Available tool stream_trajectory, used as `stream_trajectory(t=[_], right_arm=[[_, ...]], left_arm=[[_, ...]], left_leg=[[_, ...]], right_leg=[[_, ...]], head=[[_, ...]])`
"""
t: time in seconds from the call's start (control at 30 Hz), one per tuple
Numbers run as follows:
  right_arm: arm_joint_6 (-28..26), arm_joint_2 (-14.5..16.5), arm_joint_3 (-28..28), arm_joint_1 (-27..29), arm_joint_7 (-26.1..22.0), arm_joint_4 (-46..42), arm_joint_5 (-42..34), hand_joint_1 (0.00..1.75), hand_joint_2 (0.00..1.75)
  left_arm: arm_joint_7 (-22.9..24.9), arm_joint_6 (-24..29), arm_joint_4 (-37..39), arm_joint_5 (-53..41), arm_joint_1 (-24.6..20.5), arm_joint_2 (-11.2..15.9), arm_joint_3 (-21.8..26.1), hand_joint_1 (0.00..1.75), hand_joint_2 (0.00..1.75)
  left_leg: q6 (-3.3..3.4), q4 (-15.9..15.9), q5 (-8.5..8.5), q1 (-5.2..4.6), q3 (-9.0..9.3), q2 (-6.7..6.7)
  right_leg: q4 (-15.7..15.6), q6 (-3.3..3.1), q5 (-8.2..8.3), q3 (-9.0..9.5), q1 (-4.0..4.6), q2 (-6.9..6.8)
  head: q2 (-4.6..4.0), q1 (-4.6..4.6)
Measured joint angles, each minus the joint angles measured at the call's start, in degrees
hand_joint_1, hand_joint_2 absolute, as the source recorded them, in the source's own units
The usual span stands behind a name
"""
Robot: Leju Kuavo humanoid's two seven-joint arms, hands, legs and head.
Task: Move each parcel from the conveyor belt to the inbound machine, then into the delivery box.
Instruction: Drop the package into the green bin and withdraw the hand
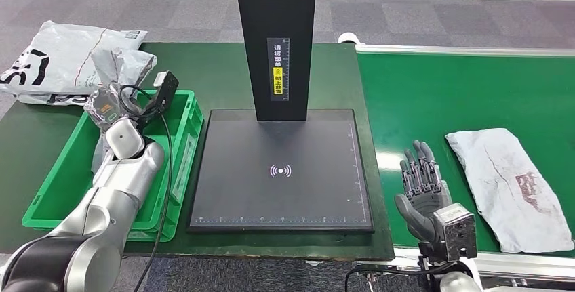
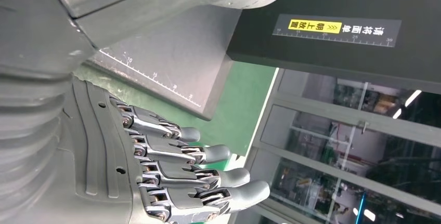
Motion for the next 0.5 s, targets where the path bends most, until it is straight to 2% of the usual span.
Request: stream_trajectory(t=[0.5], right_arm=[[-0.3, -0.2, 0.0, -1.6, -0.2, 2.9, 0.5, 0.0, 1.75]], left_arm=[[1.6, 0.2, 1.1, -0.1, 0.0, 1.1, -0.1, 0.0, 1.75]], left_leg=[[-0.02, 0.0, 0.01, 0.03, 0.0, 0.0]], right_leg=[[0.0, -0.01, 0.0, -0.02, 0.04, 0.01]], head=[[0.0, 0.0]])
